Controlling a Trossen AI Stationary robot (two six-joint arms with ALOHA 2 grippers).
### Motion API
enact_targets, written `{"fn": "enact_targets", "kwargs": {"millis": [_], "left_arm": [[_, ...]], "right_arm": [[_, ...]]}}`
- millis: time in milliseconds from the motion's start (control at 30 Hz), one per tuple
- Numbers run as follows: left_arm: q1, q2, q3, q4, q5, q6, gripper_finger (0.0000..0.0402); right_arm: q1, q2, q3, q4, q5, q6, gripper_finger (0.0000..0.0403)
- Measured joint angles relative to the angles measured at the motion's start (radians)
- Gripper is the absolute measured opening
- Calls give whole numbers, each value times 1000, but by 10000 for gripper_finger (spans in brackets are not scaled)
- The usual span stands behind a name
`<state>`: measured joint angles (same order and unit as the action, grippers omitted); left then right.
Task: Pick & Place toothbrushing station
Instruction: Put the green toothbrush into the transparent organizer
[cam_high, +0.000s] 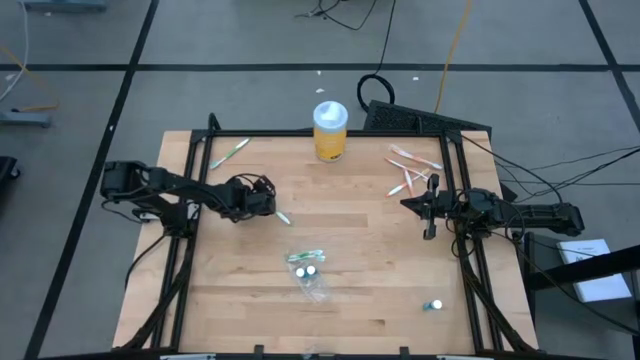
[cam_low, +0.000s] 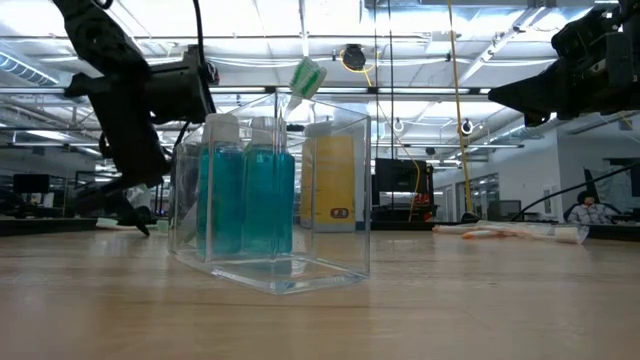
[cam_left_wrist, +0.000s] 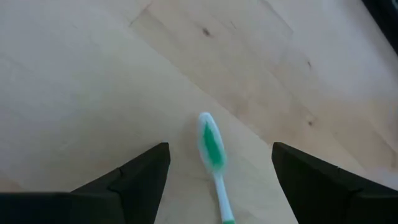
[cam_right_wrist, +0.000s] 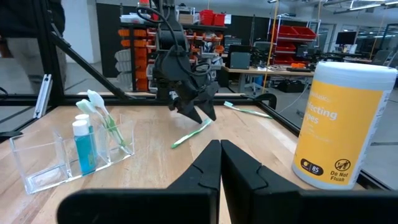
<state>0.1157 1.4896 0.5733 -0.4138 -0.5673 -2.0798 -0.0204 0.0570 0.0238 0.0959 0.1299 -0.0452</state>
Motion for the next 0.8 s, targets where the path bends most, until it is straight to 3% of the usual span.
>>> {"fn": "enact_targets", "kwargs": {"millis": [233,433,567,667,800], "left_arm": [[12,4,-5,63,-53,-35,296],[51,6,-6,198,-23,113,296],[92,5,-5,208,37,220,296],[101,6,-5,224,18,314,296],[108,17,-5,242,21,288,296]], "right_arm": [[0,0,0,0,0,0,4],[0,0,0,0,0,0,4],[0,0,0,0,0,0,4],[0,0,0,0,0,0,4],[0,0,0,0,0,0,4]]}}
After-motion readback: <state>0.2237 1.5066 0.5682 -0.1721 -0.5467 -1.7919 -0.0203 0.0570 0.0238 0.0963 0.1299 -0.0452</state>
